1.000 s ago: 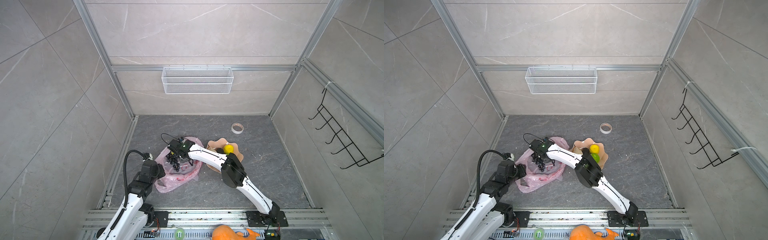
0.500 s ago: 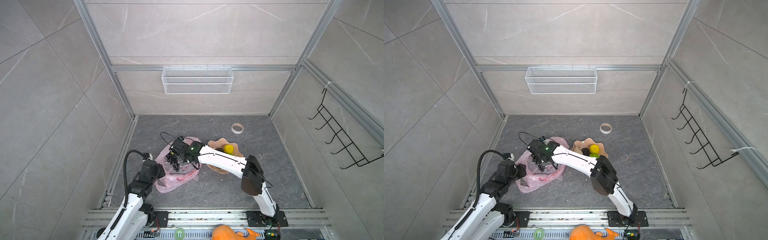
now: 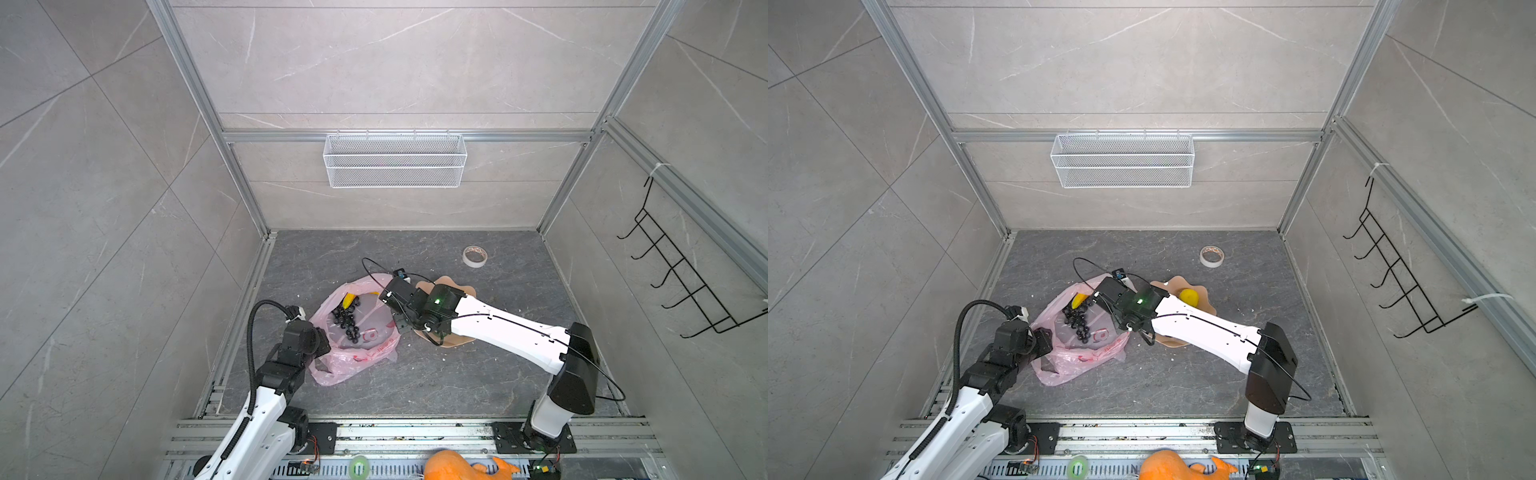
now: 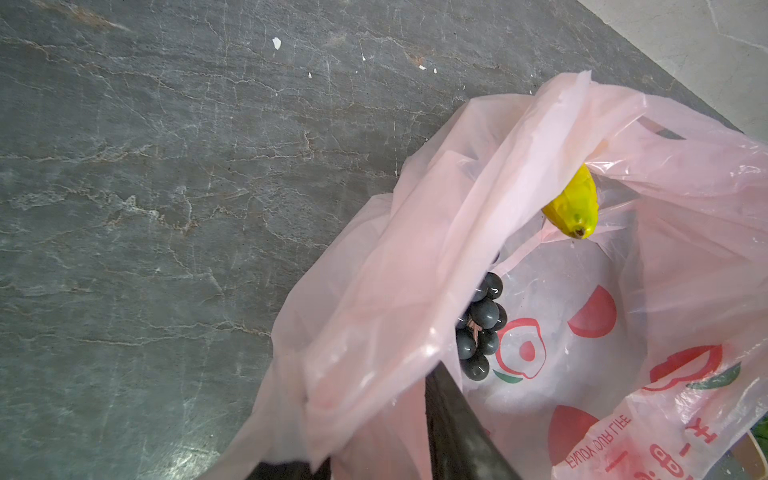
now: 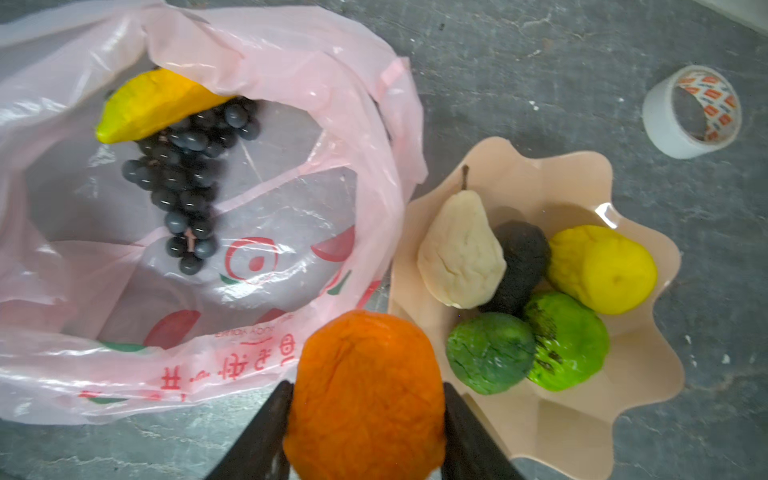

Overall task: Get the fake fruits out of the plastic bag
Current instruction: 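Lift the tangerine out and carry it over the pink bowl, then lower the tangerine into the bowl and open the right gripper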

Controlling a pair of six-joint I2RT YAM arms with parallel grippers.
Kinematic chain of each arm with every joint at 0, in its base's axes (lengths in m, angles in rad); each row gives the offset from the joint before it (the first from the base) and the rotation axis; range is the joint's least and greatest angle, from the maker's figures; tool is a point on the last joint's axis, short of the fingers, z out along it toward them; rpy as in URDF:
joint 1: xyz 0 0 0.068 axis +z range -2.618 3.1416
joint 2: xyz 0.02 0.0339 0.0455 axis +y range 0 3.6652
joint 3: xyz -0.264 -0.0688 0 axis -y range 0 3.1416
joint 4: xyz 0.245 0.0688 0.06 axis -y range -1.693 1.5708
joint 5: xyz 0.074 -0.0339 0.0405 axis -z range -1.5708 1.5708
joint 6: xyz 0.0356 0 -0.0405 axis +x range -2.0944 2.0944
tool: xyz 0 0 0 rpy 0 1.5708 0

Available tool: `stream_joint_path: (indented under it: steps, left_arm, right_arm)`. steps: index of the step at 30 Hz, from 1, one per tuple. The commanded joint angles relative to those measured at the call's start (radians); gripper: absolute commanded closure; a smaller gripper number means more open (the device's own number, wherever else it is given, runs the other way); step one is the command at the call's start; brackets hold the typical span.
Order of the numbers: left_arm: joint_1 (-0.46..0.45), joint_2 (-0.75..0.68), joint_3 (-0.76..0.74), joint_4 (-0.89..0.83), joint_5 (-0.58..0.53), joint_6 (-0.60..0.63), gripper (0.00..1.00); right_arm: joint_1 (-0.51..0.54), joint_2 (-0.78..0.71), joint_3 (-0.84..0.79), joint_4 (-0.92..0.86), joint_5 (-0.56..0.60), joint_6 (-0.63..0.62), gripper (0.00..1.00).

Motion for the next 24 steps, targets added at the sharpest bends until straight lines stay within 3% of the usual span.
stream_joint_path:
  steps: [1, 11, 24]
  left_arm:
    - [-0.001, 0.0, -0.001, 0.028, 0.007, 0.021, 0.62]
    - [-0.001, 0.007, 0.003, 0.028, 0.005, 0.018, 0.62]
    - [0.0, 0.008, 0.003, 0.027, 0.004, 0.02, 0.62]
  right_arm:
    - [-0.022, -0.049, -0.055, -0.02, 0.025, 0.021, 0.48]
    - [-0.076, 0.008, -0.09, -0.158, 0.034, 0.046, 0.48]
    - [-0.085, 0.162, 0.008, -0.174, 0.042, 0.017, 0.46]
